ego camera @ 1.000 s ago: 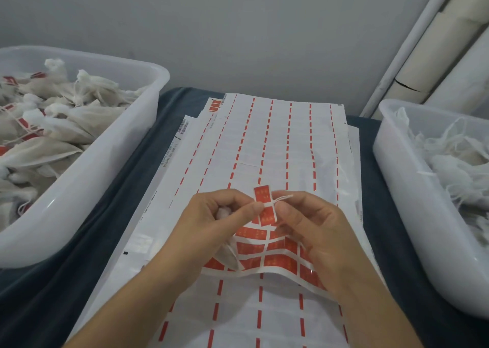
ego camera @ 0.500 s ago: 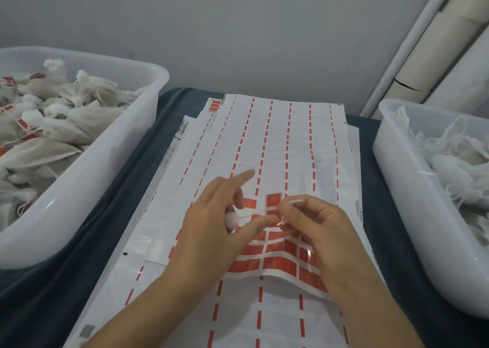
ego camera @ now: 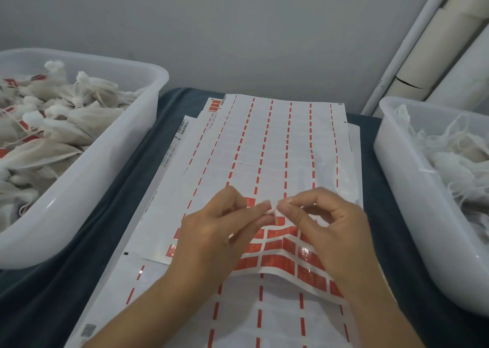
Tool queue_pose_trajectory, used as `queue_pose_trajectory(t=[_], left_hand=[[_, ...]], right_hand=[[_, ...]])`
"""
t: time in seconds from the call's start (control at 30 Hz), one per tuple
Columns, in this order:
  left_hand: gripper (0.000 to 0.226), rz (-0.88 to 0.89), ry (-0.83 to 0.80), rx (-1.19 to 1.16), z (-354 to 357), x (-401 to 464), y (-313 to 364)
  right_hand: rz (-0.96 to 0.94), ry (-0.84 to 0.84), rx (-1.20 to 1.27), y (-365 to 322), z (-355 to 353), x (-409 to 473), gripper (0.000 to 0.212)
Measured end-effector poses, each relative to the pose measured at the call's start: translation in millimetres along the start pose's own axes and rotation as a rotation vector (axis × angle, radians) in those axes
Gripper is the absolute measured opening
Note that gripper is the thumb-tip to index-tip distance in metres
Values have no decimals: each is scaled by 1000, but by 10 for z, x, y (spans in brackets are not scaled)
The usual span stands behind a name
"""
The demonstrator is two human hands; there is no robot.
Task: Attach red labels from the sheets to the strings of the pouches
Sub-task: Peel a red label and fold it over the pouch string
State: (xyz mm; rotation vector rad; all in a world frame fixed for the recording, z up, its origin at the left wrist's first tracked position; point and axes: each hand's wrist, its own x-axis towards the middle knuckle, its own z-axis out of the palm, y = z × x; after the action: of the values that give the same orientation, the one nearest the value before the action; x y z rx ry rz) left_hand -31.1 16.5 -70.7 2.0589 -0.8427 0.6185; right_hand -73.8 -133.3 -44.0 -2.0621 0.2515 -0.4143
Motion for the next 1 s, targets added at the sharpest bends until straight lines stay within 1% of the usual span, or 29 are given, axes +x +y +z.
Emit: queue_pose_trajectory(t=[0.03,0.07,0.13,0.17,0.2,0.23,0.3,0.4,0.5,0.6,0.7,0.77,0.83,1.0], left_hand=[[31,-57,-17,-48,-9,10,14],[29,-176,-17,-148,-36,28,42],[19,-521,-12,-468,-92,87,113],[19,-653,-2,-619,-102,108,127],[24,-742,15,-724,-111,128,130],[28,-792,37,-778,-118,137,125],[29,-809,69,-817,-134,152,158],[25,-802,85,-816,-109,126,185],[24,-802,78,-823,-96,108,181],[24,-794,67,-884,-103,107,178],[24,-795,50,-934,-114,107,176],[19,-798,37,-982,-118,106,179],[15,-801,26,-1012,-124,106,190],[14,-809,14,-1011,-133,104,208]], right_hand=[[-2,34,42,-10,-15,-1,18],[7,63,108,-21,-28,-2,19],[32,82,278,-51,-24,-12,25],[37,66,349,-70,-3,-26,30],[37,37,393,-88,33,-41,34],[33,-1,414,-105,82,-66,36],[6,-63,422,-126,180,-118,33],[-17,-77,420,-128,227,-147,31],[16,-64,469,-120,215,-151,29],[71,-79,542,-122,218,-150,33],[123,-101,571,-120,221,-146,32],[142,-115,583,-101,223,-142,36],[151,-117,590,-82,227,-139,36],[126,-113,595,-77,227,-131,29]])
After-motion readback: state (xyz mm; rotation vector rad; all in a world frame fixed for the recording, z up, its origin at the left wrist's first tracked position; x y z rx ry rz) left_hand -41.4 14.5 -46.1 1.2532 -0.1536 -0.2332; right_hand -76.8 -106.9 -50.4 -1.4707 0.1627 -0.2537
